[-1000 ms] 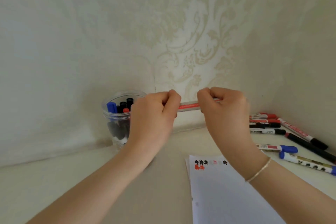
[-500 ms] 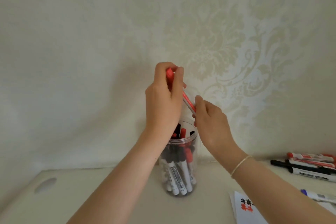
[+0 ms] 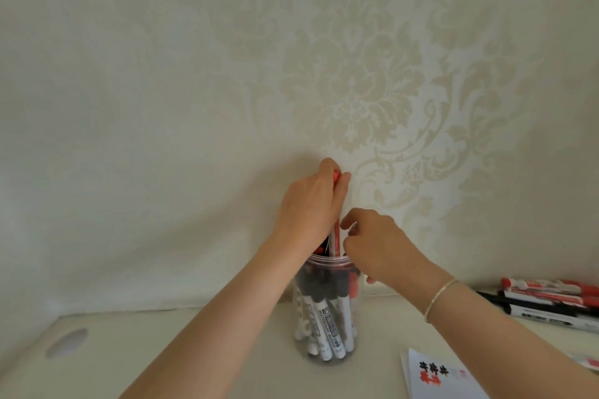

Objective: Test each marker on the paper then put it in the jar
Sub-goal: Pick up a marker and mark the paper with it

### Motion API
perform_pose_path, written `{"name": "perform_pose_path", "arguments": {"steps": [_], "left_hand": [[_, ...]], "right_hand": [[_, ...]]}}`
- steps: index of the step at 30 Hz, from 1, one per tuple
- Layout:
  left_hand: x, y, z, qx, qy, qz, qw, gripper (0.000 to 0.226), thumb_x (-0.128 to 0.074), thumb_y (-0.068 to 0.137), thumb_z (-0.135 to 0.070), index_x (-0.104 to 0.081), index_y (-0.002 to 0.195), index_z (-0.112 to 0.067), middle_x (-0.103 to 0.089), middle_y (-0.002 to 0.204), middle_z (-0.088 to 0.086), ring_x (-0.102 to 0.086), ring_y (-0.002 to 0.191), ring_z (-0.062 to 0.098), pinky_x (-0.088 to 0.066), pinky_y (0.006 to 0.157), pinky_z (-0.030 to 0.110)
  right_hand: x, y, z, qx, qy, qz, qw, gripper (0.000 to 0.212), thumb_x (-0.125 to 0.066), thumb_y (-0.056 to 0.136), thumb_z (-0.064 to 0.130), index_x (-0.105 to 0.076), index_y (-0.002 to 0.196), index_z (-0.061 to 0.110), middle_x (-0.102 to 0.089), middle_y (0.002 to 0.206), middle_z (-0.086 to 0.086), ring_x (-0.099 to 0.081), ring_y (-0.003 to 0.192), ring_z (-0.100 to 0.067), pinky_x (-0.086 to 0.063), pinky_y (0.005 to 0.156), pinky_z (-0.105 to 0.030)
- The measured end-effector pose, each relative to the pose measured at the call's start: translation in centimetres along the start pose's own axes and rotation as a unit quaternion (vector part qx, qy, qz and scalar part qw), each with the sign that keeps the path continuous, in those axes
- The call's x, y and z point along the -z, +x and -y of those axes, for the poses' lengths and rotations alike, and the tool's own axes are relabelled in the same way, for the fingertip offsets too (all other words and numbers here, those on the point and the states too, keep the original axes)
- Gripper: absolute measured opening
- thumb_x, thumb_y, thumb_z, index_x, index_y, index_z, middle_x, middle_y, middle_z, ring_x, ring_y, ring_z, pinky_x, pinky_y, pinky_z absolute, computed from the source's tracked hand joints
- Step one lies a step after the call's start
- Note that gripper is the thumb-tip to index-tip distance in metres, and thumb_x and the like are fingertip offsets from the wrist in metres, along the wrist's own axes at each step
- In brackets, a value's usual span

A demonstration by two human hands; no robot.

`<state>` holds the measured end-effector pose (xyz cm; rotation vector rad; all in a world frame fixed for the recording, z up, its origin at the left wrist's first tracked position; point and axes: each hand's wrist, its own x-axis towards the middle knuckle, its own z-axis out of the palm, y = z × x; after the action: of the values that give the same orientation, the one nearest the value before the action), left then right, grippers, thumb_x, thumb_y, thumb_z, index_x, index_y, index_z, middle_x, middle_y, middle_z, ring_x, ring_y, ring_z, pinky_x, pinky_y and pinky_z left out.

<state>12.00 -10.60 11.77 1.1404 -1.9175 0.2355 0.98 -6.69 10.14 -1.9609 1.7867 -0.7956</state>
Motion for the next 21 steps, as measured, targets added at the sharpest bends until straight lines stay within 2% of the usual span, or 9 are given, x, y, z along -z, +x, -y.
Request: {"name": "perform_pose_path", "arguments": {"steps": [6,9,11,14,17,19,21], "left_hand": [[-2.3,0.3,-3.4,-0.014,-0.041,0.052,0.998,0.027,-0.041,0.101,-0.036,-0.052,0.096,-0.012,-0.061,0.069,0.002,-0.059,0.063,0.022,-0.049,0.063,0.036],[-3.6,0.7,-5.3,-0.001,-0.094,0.092,0.991,0.027,-0.047,0.097,-0.041,-0.057,0.09,-0.016,-0.062,0.069,-0.002,-0.058,0.065,0.017,-0.046,0.063,0.03],[-4.3,0.9,-6.1,0.012,-0.12,0.131,0.984,0.028,-0.049,0.095,-0.042,-0.063,0.086,-0.019,-0.065,0.073,-0.003,-0.06,0.069,0.012,-0.048,0.067,0.027],[-4.9,1.0,-6.2,-0.002,-0.084,0.214,0.973,0.028,-0.048,0.095,-0.04,-0.068,0.088,-0.021,-0.069,0.079,-0.005,-0.062,0.074,0.011,-0.051,0.07,0.028],[-5.3,1.6,-6.2,-0.041,0.013,0.313,0.949,0.026,-0.048,0.095,-0.033,-0.068,0.084,-0.019,-0.067,0.078,-0.003,-0.061,0.074,0.017,-0.042,0.06,0.027],[-5.3,2.2,-6.5,-0.031,0.027,0.369,0.928,0.023,-0.05,0.093,-0.027,-0.069,0.086,-0.017,-0.067,0.08,0.0,-0.062,0.078,0.02,-0.041,0.06,0.027],[-5.0,2.6,-7.3,-0.019,0.045,0.385,0.922,0.023,-0.051,0.092,-0.025,-0.072,0.096,-0.015,-0.069,0.09,0.003,-0.063,0.085,0.023,-0.048,0.07,0.029]], "right_hand": [[2.6,-1.0,-2.6,-0.019,-0.032,-0.065,0.997,0.033,-0.042,0.082,0.014,-0.061,0.108,0.023,-0.064,0.106,-0.004,-0.064,0.077,-0.028,-0.056,0.074,-0.042],[3.9,-0.8,-4.5,-0.05,-0.02,-0.09,0.994,0.026,-0.043,0.082,0.012,-0.06,0.097,0.025,-0.065,0.1,-0.006,-0.063,0.082,-0.028,-0.054,0.079,-0.041],[4.5,-0.6,-6.1,-0.069,0.003,-0.115,0.991,0.029,-0.044,0.081,0.01,-0.062,0.098,0.024,-0.066,0.1,-0.006,-0.063,0.085,-0.027,-0.053,0.08,-0.038],[5.0,-0.5,-8.1,-0.079,0.066,-0.152,0.983,0.029,-0.043,0.082,0.007,-0.062,0.099,0.023,-0.068,0.094,-0.007,-0.064,0.08,-0.027,-0.054,0.073,-0.036],[5.1,-1.0,-9.1,-0.053,0.169,-0.144,0.974,0.022,-0.044,0.091,0.009,-0.061,0.099,0.022,-0.069,0.087,-0.007,-0.063,0.061,-0.017,-0.056,0.061,-0.032],[5.6,-1.7,-9.7,-0.04,0.261,-0.122,0.957,0.02,-0.046,0.096,0.013,-0.061,0.107,0.02,-0.068,0.094,-0.01,-0.056,0.049,-0.009,-0.053,0.051,-0.022],[6.2,-2.5,-10.8,-0.053,0.349,-0.106,0.93,0.023,-0.045,0.097,0.015,-0.059,0.115,0.02,-0.067,0.103,-0.011,-0.057,0.053,-0.014,-0.057,0.055,-0.027]]}}
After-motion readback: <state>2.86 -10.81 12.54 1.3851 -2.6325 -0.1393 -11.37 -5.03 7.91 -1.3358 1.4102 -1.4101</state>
